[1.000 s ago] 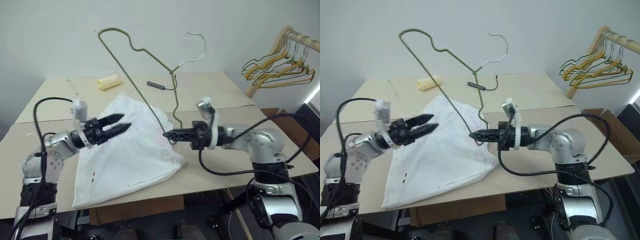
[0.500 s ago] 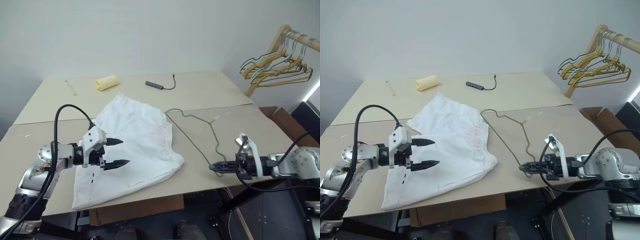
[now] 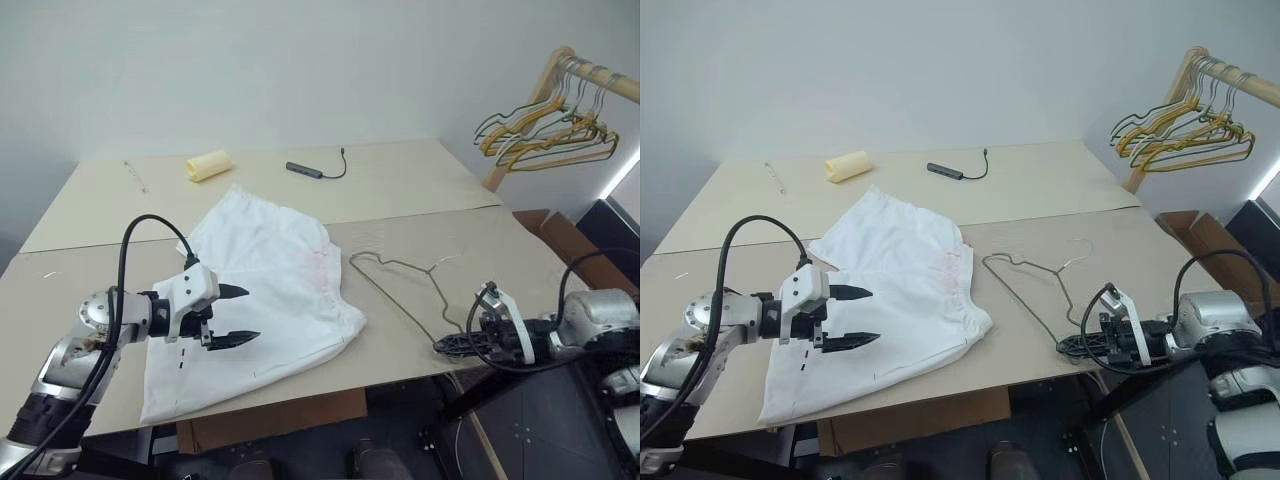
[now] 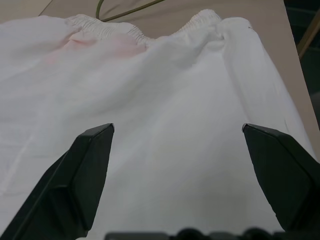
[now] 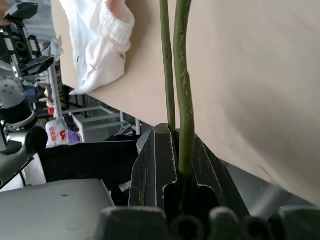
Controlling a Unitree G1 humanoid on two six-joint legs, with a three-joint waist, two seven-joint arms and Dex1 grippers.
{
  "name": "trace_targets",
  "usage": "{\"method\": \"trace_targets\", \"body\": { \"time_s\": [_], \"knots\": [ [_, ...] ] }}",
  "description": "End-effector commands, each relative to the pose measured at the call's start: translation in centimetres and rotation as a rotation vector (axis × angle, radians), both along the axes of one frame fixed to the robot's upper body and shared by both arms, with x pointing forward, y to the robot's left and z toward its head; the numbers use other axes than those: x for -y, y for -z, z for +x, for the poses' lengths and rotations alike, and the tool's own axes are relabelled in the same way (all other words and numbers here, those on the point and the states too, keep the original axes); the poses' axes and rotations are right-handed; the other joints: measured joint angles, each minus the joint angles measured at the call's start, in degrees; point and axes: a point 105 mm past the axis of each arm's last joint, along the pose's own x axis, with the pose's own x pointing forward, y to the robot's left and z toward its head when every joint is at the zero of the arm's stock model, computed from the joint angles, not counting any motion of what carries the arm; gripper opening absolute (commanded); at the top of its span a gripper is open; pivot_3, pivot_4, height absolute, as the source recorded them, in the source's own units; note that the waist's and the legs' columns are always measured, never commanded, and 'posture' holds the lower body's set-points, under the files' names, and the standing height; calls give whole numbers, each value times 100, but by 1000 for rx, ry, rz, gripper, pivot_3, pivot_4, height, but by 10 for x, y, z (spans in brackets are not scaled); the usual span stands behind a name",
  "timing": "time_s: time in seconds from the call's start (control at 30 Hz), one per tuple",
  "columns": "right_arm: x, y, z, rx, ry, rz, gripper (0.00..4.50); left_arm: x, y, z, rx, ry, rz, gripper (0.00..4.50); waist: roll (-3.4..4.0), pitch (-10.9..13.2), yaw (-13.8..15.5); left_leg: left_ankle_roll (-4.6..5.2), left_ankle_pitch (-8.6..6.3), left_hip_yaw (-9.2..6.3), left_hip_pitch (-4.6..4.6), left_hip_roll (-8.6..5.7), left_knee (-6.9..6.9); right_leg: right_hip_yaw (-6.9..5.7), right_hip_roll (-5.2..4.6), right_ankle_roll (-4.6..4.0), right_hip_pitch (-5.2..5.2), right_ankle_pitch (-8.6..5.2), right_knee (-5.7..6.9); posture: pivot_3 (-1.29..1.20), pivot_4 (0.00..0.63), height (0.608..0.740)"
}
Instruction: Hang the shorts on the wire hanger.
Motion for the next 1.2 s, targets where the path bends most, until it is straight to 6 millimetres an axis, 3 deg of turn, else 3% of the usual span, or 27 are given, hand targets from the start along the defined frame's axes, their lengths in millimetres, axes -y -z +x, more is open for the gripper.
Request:
{"method": "trace_targets", "body": {
  "time_s": [0.03,0.3,0.53,0.8,1.0,1.2],
  "knots": [
    [-6,-13,9,58,-25,48,0,-4,-12,1,55,-7,9,4454,0,0,7,0,0,0,0,0,0,0,0,0,0,0,0,-19,0,740],
    [-16,-8,7,39,-83,53,0,-5,-10,2,61,-19,14,4454,2,0,64,0,0,1,1,0,0,-1,0,1,0,2,2,-7,0,740],
    [-21,-21,9,66,-167,99,0,-3,-7,1,64,-24,13,4454,6,2,115,0,0,1,1,0,1,-1,1,1,0,3,4,-3,0,740],
    [-32,-9,26,48,-220,15,0,2,-5,4,75,-19,14,4454,6,2,122,0,0,2,3,0,2,-1,1,-9,-1,9,9,16,0,740],
    [-37,-8,49,103,-201,-45,0,1,0,2,78,-39,27,4454,7,2,145,0,0,1,2,0,5,1,4,-38,-3,24,23,49,0,740],
    [-37,-5,54,119,-206,-81,0,-1,0,0,80,-58,26,4454,8,3,215,0,0,1,3,-1,6,0,2,-42,-6,21,38,70,0,740]
  ]
}}
